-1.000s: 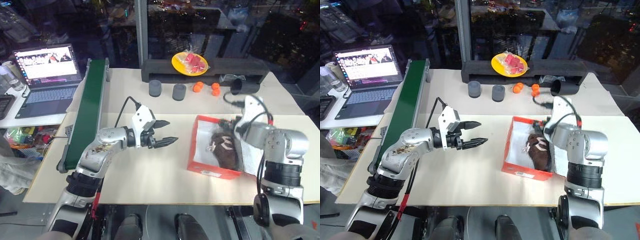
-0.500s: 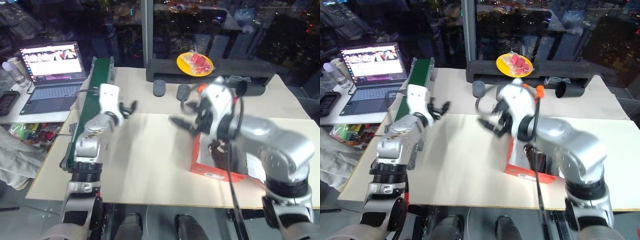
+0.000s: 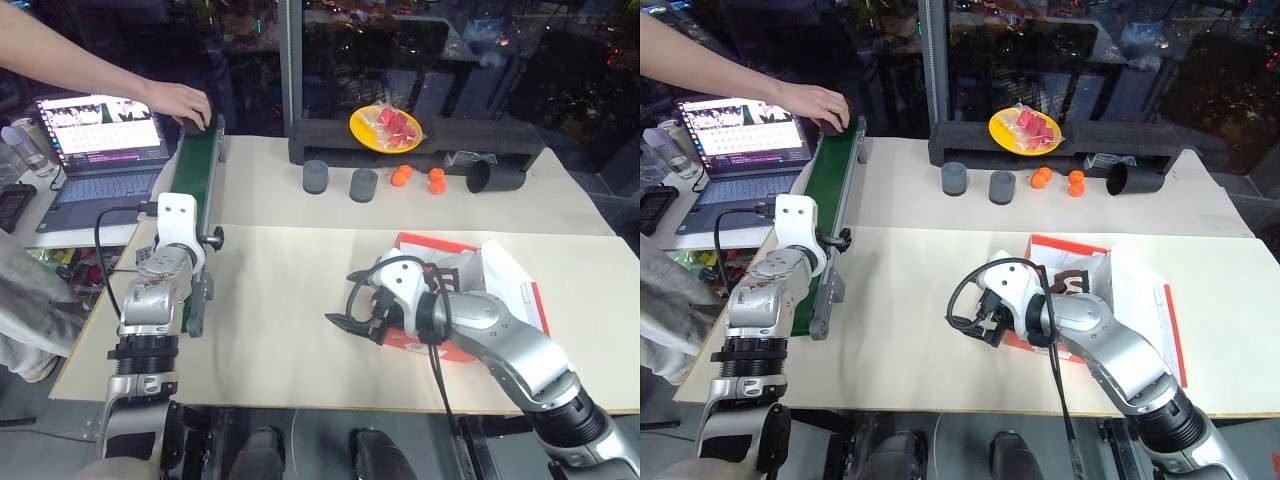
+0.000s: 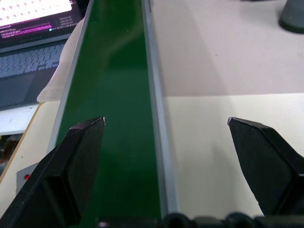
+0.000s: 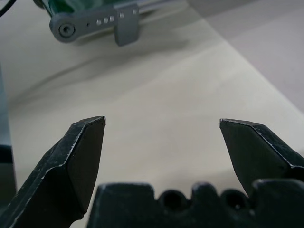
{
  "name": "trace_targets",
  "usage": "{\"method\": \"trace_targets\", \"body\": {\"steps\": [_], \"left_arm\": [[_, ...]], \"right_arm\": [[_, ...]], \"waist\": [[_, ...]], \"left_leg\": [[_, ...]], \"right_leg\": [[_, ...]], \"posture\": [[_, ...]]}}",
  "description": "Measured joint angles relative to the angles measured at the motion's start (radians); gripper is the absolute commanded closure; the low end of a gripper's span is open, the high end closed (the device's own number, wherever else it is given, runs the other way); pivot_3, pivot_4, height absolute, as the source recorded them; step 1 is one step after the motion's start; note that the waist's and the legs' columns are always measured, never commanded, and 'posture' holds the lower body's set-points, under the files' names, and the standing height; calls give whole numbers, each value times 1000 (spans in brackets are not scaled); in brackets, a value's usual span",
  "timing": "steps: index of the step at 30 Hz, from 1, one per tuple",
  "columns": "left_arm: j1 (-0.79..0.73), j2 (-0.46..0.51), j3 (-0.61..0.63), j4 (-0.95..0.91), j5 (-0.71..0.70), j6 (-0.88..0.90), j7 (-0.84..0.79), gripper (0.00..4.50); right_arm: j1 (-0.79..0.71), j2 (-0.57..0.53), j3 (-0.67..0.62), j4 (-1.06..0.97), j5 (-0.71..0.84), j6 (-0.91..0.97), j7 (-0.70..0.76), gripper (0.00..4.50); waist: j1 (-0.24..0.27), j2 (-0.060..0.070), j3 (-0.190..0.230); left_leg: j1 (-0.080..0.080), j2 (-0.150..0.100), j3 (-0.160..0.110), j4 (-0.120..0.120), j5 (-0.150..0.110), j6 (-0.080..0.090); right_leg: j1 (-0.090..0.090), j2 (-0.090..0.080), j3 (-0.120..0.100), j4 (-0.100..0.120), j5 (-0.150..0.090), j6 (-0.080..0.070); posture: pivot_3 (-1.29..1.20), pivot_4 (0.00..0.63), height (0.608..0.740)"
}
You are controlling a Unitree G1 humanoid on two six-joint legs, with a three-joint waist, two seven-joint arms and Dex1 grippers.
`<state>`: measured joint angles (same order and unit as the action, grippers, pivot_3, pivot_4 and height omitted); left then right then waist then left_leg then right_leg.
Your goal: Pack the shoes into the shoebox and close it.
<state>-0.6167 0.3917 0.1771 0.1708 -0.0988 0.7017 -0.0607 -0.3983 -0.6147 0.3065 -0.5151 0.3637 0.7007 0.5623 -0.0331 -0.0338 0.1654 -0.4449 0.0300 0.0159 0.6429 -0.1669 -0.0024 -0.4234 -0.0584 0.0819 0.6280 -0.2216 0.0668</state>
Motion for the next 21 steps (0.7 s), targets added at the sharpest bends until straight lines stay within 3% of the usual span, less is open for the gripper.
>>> {"method": "trace_targets", "body": {"steps": [21], "left_arm": [[-45, 33, -1, 86, 21, -1, -5, 66]], "right_arm": [[68, 59, -24, -16, -29, 21, 19, 0]], "waist": [[18, 0, 0]], "left_leg": [[0, 0, 0, 0, 0, 0]], "right_leg": [[0, 0, 0, 1, 0, 0]], "posture": [[0, 150, 740]]}}
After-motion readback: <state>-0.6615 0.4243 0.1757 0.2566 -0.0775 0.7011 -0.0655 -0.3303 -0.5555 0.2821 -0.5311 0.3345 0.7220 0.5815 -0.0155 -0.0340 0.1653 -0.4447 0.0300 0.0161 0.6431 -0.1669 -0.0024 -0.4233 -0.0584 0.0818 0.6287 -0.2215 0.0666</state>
